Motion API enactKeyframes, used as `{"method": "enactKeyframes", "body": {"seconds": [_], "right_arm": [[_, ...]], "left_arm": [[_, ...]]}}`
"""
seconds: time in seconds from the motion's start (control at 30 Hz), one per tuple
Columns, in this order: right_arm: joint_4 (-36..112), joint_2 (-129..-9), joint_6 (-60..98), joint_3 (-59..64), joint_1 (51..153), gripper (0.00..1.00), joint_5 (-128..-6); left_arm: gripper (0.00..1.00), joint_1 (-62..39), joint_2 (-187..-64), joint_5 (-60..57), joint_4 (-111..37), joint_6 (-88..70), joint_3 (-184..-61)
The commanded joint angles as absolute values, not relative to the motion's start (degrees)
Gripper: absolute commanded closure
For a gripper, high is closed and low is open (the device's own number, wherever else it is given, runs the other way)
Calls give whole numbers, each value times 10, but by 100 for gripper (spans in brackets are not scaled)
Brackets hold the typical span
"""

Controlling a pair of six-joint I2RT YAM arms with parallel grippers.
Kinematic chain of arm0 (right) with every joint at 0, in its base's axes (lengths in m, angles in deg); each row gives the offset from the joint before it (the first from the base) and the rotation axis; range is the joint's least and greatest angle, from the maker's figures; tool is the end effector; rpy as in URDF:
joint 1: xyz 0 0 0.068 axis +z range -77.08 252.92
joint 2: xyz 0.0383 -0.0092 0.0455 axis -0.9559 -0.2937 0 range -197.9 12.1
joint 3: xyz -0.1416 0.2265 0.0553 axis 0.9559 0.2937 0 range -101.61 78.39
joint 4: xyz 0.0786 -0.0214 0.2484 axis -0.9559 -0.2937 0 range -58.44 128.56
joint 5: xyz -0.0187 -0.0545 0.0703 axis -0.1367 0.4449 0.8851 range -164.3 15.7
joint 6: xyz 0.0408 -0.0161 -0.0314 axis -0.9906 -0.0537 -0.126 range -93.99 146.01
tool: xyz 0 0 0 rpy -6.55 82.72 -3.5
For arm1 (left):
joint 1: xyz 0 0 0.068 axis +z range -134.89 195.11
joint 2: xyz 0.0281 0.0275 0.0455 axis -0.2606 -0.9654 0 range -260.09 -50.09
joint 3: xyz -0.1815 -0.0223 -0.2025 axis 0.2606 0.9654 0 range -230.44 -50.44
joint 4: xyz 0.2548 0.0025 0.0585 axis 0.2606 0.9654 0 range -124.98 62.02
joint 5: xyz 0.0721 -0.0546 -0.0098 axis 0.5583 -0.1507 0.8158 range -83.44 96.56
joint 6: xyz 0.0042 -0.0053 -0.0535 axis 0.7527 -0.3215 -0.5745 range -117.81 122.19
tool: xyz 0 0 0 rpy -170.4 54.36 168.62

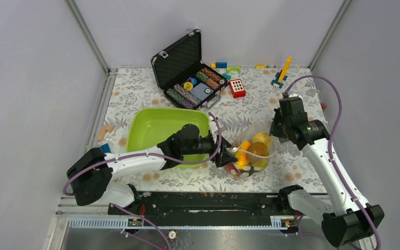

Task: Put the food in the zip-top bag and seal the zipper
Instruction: Zip the zipper food storage bag at the center of the board.

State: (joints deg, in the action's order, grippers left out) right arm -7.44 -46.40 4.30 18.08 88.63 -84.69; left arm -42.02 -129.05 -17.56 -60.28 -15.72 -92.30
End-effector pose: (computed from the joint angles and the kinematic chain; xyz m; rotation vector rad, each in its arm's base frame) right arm 0.1973 0.0489 0.3303 0.2112 2.3194 0.1150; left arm 0.1535 -0.2644 0.2509 0.9627 1.7042 -1.2813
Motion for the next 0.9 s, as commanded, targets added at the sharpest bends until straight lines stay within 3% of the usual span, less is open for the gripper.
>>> {"method": "enactKeyframes", "body": {"seconds": [0.0,0.13,0.23,0.33,0.4,0.43,0.87], "right_arm": [[-81,-469,41,177,884,100,-853],[-81,-467,41,180,884,100,-853],[-81,-464,42,183,882,100,-858],[-81,-465,42,184,877,100,-859],[-81,-469,43,184,876,100,-857],[-81,-472,42,184,875,100,-858],[-88,-505,58,165,825,96,-893]], "left_arm": [[27,-423,-1308,-158,-663,-164,-966],[36,-423,-1320,-150,-682,-165,-970],[63,-423,-1329,-152,-685,-162,-976],[76,-423,-1328,-152,-699,-162,-967],[95,-423,-1322,-153,-714,-164,-958],[100,-423,-1318,-154,-721,-165,-953],[100,-423,-1250,-85,-780,-190,-852]]}}
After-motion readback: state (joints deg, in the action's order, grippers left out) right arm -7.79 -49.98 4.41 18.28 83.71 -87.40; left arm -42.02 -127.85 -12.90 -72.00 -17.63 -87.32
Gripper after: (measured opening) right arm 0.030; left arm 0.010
